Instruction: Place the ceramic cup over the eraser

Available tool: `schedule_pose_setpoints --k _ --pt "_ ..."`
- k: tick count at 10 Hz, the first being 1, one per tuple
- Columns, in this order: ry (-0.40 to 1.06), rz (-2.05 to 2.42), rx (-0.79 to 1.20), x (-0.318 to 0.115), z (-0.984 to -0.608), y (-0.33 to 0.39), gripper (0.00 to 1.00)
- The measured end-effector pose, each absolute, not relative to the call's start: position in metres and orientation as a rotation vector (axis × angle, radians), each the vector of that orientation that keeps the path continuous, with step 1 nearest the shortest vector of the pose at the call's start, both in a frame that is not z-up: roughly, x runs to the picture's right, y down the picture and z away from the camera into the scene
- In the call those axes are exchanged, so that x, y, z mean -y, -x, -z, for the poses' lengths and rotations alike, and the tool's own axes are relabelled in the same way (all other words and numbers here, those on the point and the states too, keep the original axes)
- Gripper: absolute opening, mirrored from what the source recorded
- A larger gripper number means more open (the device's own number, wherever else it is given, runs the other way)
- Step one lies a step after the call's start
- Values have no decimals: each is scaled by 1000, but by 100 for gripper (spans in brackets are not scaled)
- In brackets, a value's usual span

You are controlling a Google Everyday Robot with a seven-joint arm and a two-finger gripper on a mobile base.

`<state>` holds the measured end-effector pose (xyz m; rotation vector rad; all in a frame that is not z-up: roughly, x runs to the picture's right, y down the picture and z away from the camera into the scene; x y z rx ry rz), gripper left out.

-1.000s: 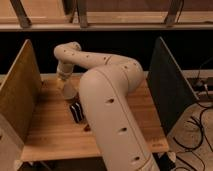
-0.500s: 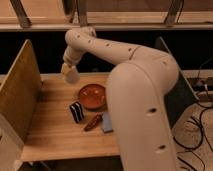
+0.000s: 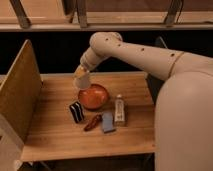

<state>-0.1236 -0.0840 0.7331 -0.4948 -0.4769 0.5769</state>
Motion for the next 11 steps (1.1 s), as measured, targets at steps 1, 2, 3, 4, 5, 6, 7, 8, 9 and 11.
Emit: schedule_pose_setpoints --k 1,2,3,4,5,6,7,8,9,11 --pt "501 -576 478 81 -731 123 0" --pt "501 -574 479 80 -731 124 0" --pt "503 -571 481 80 -731 126 0" --pt "505 -568 477 79 -731 126 0" --pt "503 -558 464 78 -730 124 0" --pt "486 -526 424 77 -724 123 0" --pt "457 -500 391 78 -716 123 0" --pt "429 -486 372 81 -706 124 0" --pt "405 -478 361 83 -699 124 0" --pt "384 -473 368 79 -684 132 0"
